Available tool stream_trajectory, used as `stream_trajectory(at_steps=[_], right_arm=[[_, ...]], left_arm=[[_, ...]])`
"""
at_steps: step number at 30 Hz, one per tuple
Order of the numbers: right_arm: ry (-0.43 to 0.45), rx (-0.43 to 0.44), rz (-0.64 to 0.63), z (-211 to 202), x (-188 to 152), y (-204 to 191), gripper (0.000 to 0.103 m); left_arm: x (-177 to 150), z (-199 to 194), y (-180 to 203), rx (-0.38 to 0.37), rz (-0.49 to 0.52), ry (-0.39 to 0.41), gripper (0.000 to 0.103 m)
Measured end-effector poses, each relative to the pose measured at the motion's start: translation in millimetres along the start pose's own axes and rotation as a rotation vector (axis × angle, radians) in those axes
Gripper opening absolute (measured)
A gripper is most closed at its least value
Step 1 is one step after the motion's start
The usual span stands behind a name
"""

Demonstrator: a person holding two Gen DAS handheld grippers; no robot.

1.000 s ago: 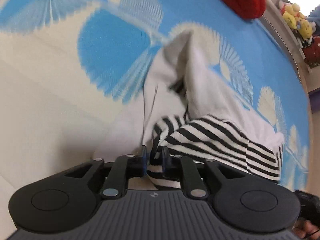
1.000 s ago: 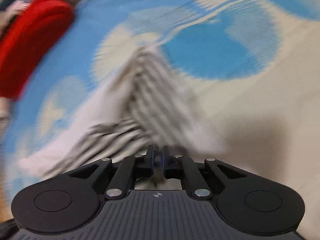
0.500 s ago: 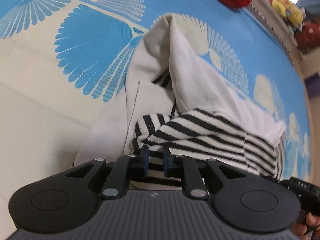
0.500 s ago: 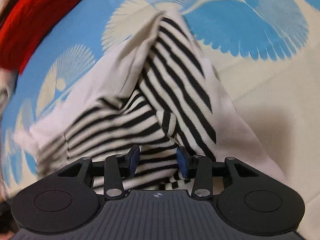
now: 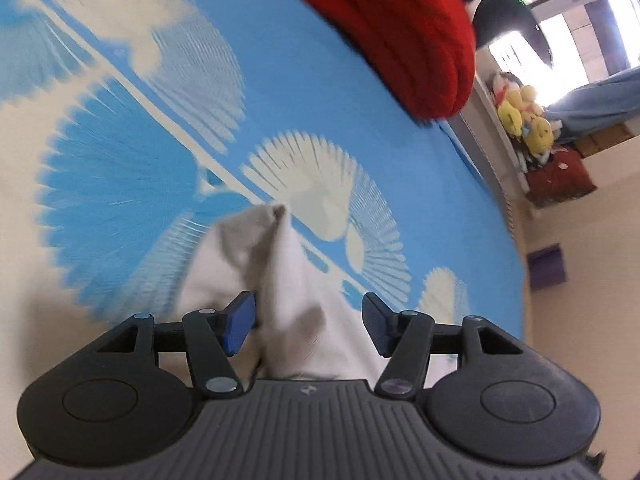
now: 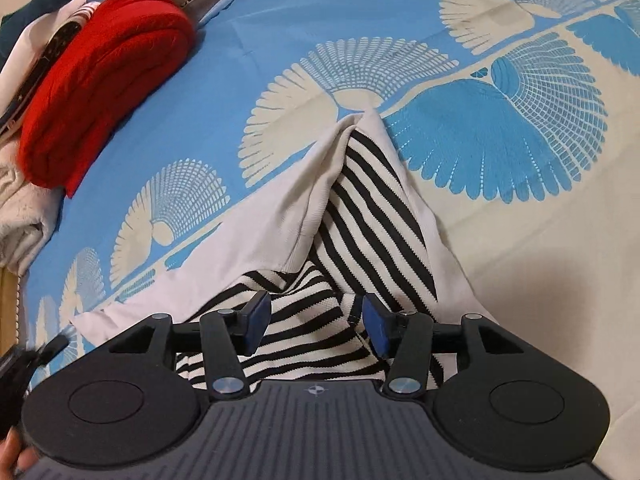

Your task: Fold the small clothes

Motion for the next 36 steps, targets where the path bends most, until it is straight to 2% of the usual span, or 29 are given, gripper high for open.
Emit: stream_trajectory(at_steps=[1,2,4,5,6,7,8,10,13,16,20,22,24,25,27,28,29,30,31,32,33,36], right_arm=[[0.001,0.000,-0.002,-2,0,1,0.053],[0.003,0.000,-0.003,-2,-1,-1,0.053],[0.005,-0.008,-0.003,-3,-1,2,0.053],[0.005,-0.014,0.001,-4,0,4,0.053],[0.007,-0.021,0.008,-5,0,7,0.053],[0.012,-0.026,0.016,-7,2,9,0.053],[0.018,-0.027,0.021,-9,3,10,0.053],[0.028,-0.026,0.025,-11,5,12,0.053],[0.034,-0.025,0.029,-14,6,13,0.053],[0.037,-0.027,0.022,-18,6,12,0.053],[0.051,-0.004,-0.002,-24,5,5,0.053],[0.061,0.046,-0.029,-27,3,-2,0.053],[0.034,0.127,-0.042,-22,-2,-8,0.053],[0.008,0.167,-0.050,-16,-6,-12,0.053],[-0.054,0.211,-0.045,-1,-16,-13,0.053],[-0.083,0.188,-0.037,8,-22,-12,0.053],[-0.106,0.148,-0.041,16,-27,-9,0.053],[-0.132,0.087,-0.062,24,-32,-7,0.052],[-0.158,0.014,-0.088,31,-37,-3,0.052],[-0.164,-0.032,-0.100,34,-40,1,0.050],[-0.151,-0.026,-0.077,32,-42,6,0.050],[-0.068,-0.025,-0.010,4,-38,13,0.051]], left_arm=[[9,17,0,-0.020,-0.002,-0.032,0.060],[19,32,-2,-0.030,0.003,-0.029,0.056],[43,49,-15,-0.022,-0.028,0.065,0.052],[53,56,-25,-0.014,-0.081,0.085,0.050],[62,62,-40,-0.041,-0.174,0.078,0.046],[66,62,-48,-0.078,-0.240,0.071,0.046],[68,59,-50,-0.084,-0.263,0.066,0.046],[65,44,-39,-0.033,-0.196,0.104,0.047],[52,14,-18,0.074,-0.078,0.217,0.053],[32,-8,-4,0.110,0.000,0.266,0.052],[-17,-28,24,0.106,0.207,0.190,0.049],[-43,-39,34,0.083,0.289,0.152,0.048],[-70,-46,33,0.072,0.351,0.120,0.046],[-81,-45,30,0.077,0.381,0.099,0.042],[-96,-36,16,0.149,0.450,0.076,0.041],[-100,-25,3,0.212,0.467,0.061,0.040],[-101,-13,-14,0.292,0.469,0.046,0.030],[-102,-7,-27,0.344,0.469,0.042,0.033],[-106,-11,-33,0.350,0.486,0.064,0.036],[-109,-18,-32,0.350,0.505,0.089,0.035],[-116,-30,-27,0.354,0.529,0.112,0.035],[-142,-85,-13,0.282,0.596,0.198,0.035]])
Point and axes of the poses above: each gripper's, at about its wrist camera, not at the fingertips, and z roughly the way its jaws point, y to its right, x to its top, the point moved 1 cm from there along z, roughly the way its jaws point, and after that the axes turned 14 degrees about -z, right-handed, at the moved point
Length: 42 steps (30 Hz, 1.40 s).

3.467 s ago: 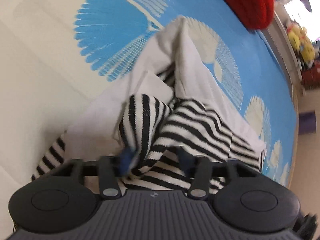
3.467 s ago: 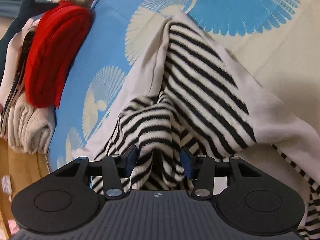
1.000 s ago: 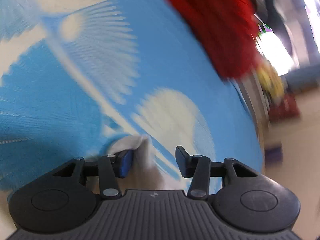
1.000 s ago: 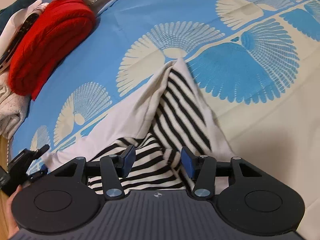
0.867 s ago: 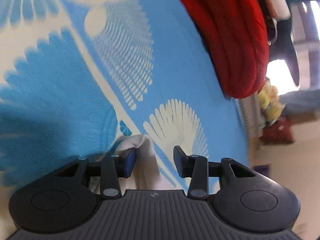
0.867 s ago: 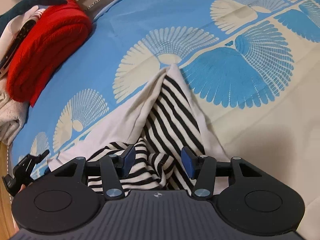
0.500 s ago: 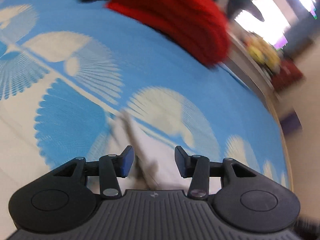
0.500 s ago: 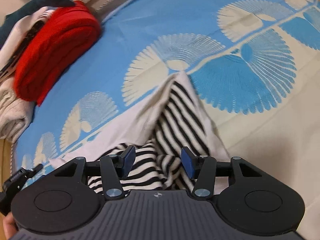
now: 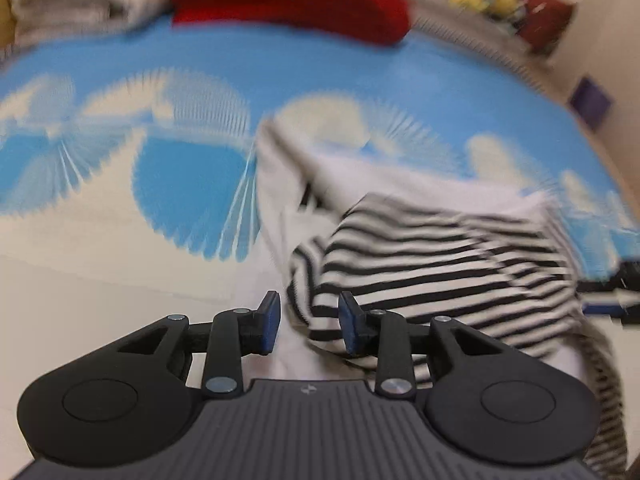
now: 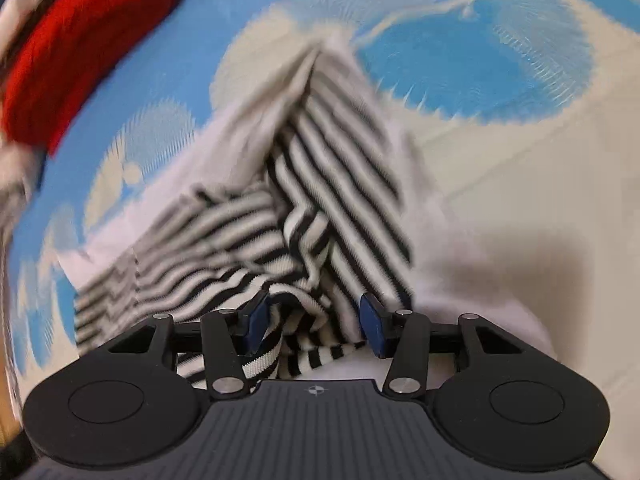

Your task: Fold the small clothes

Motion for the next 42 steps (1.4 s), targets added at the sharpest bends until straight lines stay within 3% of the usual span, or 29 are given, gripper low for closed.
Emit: stream_trajectory(at_steps=[5,8,12,16,21,23,25,29,31,33,35,42], right_arm=[[0.261,-0.047,-0.078,-90,-1,-4,0.051],[0.348,-0.029,-0.061,-144,-17,0,0.051],[0.446,-0.027,-0.157,-211,-65,4,0.054],[0.484,-0.030,-0.205,-245,-134,23,0.057],[0.438,-0.050,-0.140,-235,-206,59,0.057],[0.413,-0.069,-0.135,-223,-229,69,0.056],[0.346,-0.106,-0.116,-209,-241,75,0.056],[0.333,-0.184,-0.142,-184,-255,81,0.055],[0.274,-0.176,-0.107,-167,-252,85,0.055],[0.251,-0.158,-0.105,-156,-249,85,0.056],[0.232,-0.174,-0.121,-148,-249,84,0.057],[0.166,-0.164,-0.104,-128,-249,88,0.062]], left_arm=[[-20,-92,1,-0.039,-0.002,0.125,0.036],[-42,-138,2,-0.071,0.004,0.153,0.038],[-77,-186,0,-0.108,-0.003,0.151,0.043],[-118,-202,-8,-0.111,-0.019,0.114,0.043],[-167,-203,-34,-0.065,-0.047,0.072,0.043],[-178,-196,-51,-0.005,-0.127,-0.011,0.043],[-181,-191,-64,-0.022,-0.207,-0.059,0.043],[-192,-176,-80,-0.010,-0.189,-0.024,0.044],[-193,-160,-88,0.029,-0.260,-0.086,0.044],[-190,-152,-91,-0.039,-0.330,-0.098,0.052],[-189,-145,-91,-0.036,-0.359,-0.110,0.060],[-194,-121,-88,0.004,-0.360,-0.163,0.062]])
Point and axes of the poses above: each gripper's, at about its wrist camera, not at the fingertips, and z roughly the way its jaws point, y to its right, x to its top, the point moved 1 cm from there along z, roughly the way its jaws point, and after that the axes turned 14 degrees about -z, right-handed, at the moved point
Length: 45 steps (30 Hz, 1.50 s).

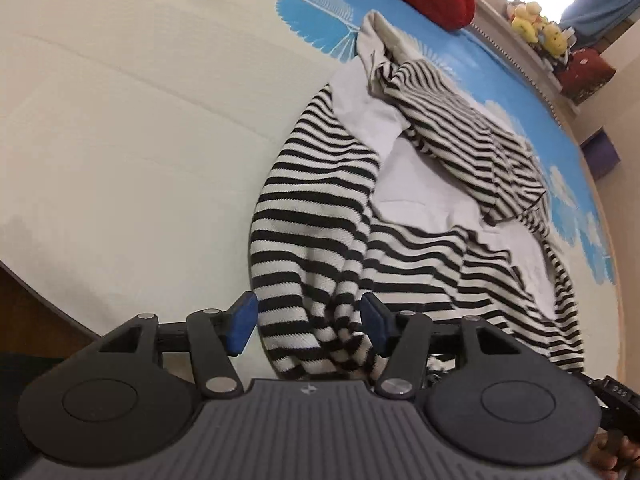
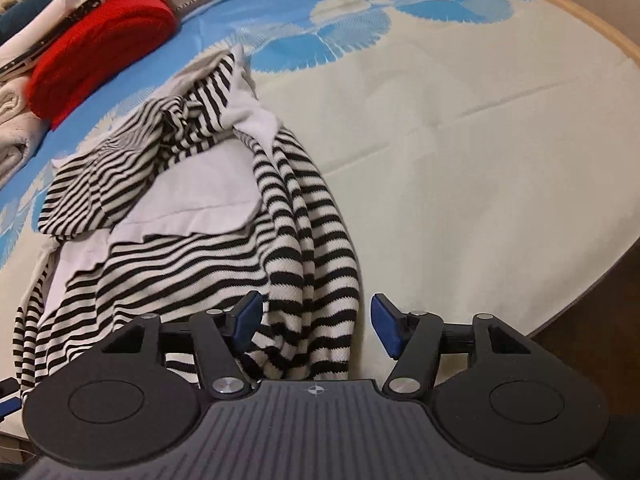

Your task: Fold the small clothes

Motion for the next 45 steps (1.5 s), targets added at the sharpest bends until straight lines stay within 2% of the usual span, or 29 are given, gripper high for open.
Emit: stream_trajectory(at_steps=[5,13,15,16,18,19,20,22,26,29,30,32,35,43,44,45], right_arm=[[-0.047,-0.008,0.030,11,-5,5,0.063],[-0.087,-0.026,0.021,28,-8,3,0.064],[-0.083,-0.036,0.001,29,-8,-2,0.064],[-0.082,-0.038,-0.012,29,-8,-4,0.061],[-0.072,-0.015,-0.036,28,-8,-9,0.040],[-0.066,0.009,-0.038,27,-8,-11,0.025],[-0.059,0.027,-0.039,25,-8,-12,0.014],[-0.022,0.029,-0.039,16,-6,-11,0.009],[0.076,0.058,0.030,-9,-2,-1,0.009],[0.027,0.041,0.037,-3,-5,2,0.010],[-0.007,0.036,0.046,4,-7,3,0.010],[-0.054,0.016,0.042,13,-10,1,0.020],[-0.065,-0.033,-0.010,17,-10,-6,0.035],[-0.076,-0.042,-0.062,21,-10,-12,0.036],[-0.076,-0.040,-0.068,21,-10,-14,0.033],[-0.075,-0.035,-0.072,23,-10,-14,0.029]], left_arm=[[-2,20,-2,0.034,-0.014,-0.026,0.062],[-9,27,8,0.065,0.052,0.015,0.059],[-10,27,11,0.068,0.082,0.015,0.041],[-11,28,11,0.059,0.090,0.009,0.036],[-12,28,12,0.031,0.098,-0.008,0.009],[-12,26,13,0.017,0.105,-0.009,0.008],[-12,23,16,0.016,0.121,0.007,0.008],[-12,13,18,-0.001,0.127,0.037,0.007],[-10,-3,14,-0.036,0.082,0.052,0.007],[-11,9,10,-0.010,0.068,-0.007,0.009],[-11,13,8,-0.002,0.053,-0.026,0.014],[-9,19,4,0.013,0.019,-0.043,0.022],[-8,23,5,0.023,0.023,-0.044,0.023],[-12,27,9,0.045,0.085,-0.030,0.023],[-12,27,10,0.048,0.094,-0.028,0.021],[-13,27,12,0.046,0.104,-0.027,0.013]])
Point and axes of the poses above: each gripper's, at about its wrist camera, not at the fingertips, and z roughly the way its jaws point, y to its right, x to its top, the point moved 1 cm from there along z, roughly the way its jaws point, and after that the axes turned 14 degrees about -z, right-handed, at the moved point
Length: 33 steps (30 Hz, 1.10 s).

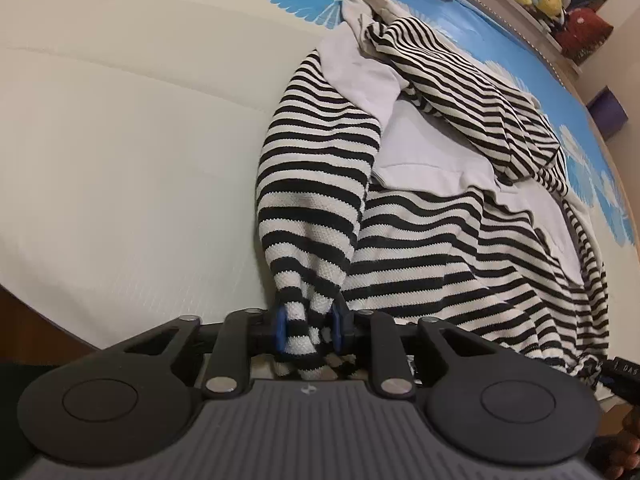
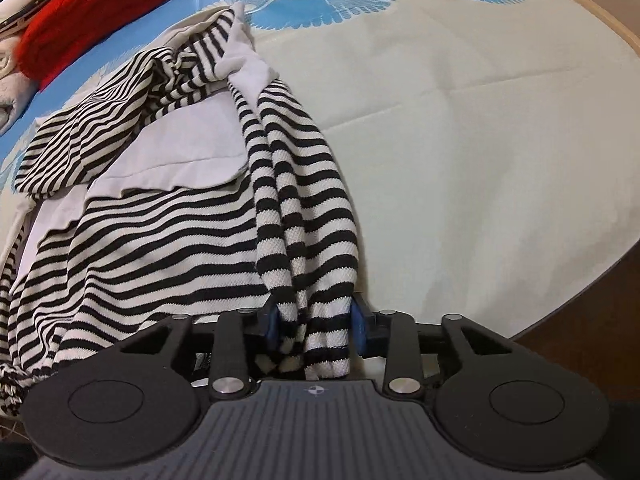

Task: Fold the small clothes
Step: 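Grasp a striped sleeve end with the left gripper while the right gripper grasps the other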

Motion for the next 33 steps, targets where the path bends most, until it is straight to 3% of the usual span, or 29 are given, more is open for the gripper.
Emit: stream_trajectory(at_steps=[2,3,7,10,14,15,17,24,33], right_arm=[[0.012,0.020,-0.011,-2,0,-2,0.014],[0.025,0.022,-0.019,-4,1,-4,0.013],[0.031,0.017,-0.023,-5,2,-6,0.015],[0.010,0.006,-0.025,-2,0,-5,0.027],[-0.003,0.003,-0.081,0,-1,-12,0.031],[-0.002,0.006,-0.091,0,-2,-12,0.029],[0.006,0.017,-0.091,-2,-1,-11,0.015],[0.153,0.058,-0.057,-37,5,-6,0.010],[0.354,0.205,-0.023,-135,24,9,0.008]], left_arm=[[-1,-3,4,-0.007,0.028,0.016,0.009],[-1,-5,6,-0.005,0.044,0.028,0.009],[-2,-4,6,0.003,0.043,0.021,0.011],[-1,0,2,0.002,0.014,-0.002,0.014],[-2,0,5,0.016,0.042,0.009,0.013],[-3,-1,6,0.017,0.050,0.012,0.011],[-4,-5,9,0.017,0.070,0.030,0.008],[-3,-45,18,-0.033,0.117,0.135,0.007],[4,-158,27,-0.191,0.212,0.301,0.007]])
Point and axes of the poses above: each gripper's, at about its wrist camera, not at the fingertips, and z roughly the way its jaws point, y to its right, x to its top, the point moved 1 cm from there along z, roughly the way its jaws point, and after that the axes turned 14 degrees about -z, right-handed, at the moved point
